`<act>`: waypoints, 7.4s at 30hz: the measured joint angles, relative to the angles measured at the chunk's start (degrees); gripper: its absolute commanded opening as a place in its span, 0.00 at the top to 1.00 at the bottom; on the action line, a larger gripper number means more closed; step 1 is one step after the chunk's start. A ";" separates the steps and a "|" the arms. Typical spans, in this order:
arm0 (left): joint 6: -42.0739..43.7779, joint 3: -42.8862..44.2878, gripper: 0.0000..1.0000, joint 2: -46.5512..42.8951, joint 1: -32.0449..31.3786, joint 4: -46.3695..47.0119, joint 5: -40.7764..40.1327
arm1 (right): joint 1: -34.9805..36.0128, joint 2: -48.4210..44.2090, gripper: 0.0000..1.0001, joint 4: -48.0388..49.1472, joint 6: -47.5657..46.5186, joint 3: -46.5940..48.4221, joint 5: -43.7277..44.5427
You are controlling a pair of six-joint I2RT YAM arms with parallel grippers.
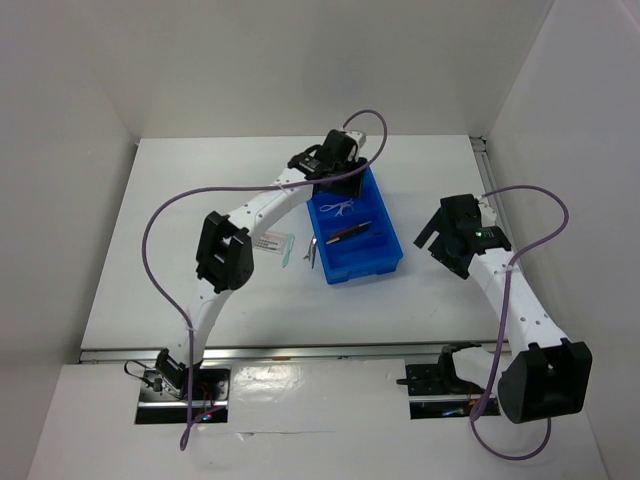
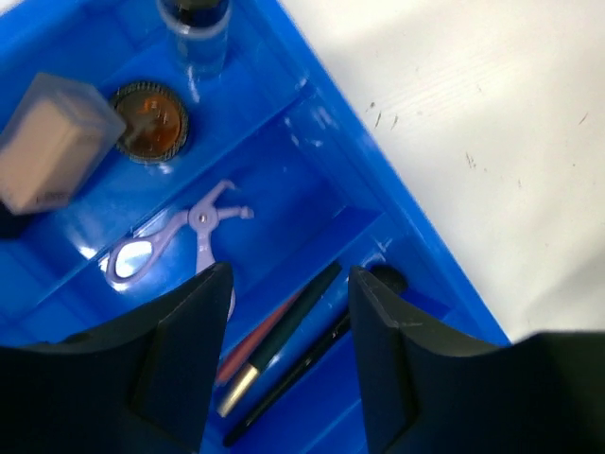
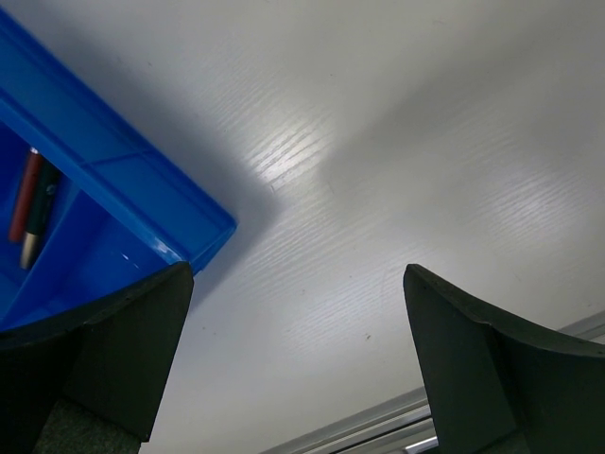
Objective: Organize the makeup
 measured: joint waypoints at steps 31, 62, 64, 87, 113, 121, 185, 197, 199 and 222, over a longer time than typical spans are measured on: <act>-13.92 -50.14 0.57 -24.85 1.97 -4.33 -13.97 | 0.00 -8.52 0.00 -1.55 0.20 0.39 -2.86; -10.16 -44.65 0.64 -17.44 6.93 -0.02 -8.66 | 0.00 -8.50 0.00 -2.14 1.18 0.42 -3.50; -9.81 -44.65 0.61 -17.35 6.93 0.26 -7.93 | 0.00 -8.50 0.00 -2.14 1.18 0.42 -3.50; -9.22 -44.44 0.55 -17.27 6.91 0.87 -6.71 | 0.00 -8.39 0.00 -2.14 1.18 0.42 -4.07; -10.99 -42.27 0.43 -18.82 6.91 -2.10 -8.92 | 0.00 -8.39 0.00 -2.14 1.20 0.42 -5.46; -13.60 -41.99 0.49 -15.74 6.62 -2.12 -9.60 | 0.00 -8.41 0.00 -2.14 1.20 0.42 -5.46; 20.44 -7.21 0.21 -1.49 3.39 10.12 12.74 | 0.00 -8.44 0.00 -5.14 1.16 0.46 -3.69; 12.85 -27.32 0.67 -20.39 2.08 4.74 0.50 | 0.00 -9.53 0.00 -5.16 0.76 0.46 -3.93; 9.64 -33.97 0.65 -28.39 2.10 4.44 -1.07 | 0.00 -9.77 0.00 -5.14 0.70 0.46 -3.93; -11.41 -54.36 0.44 -26.93 2.51 4.90 -1.42 | 0.00 -12.70 0.00 -5.14 0.04 0.46 -5.31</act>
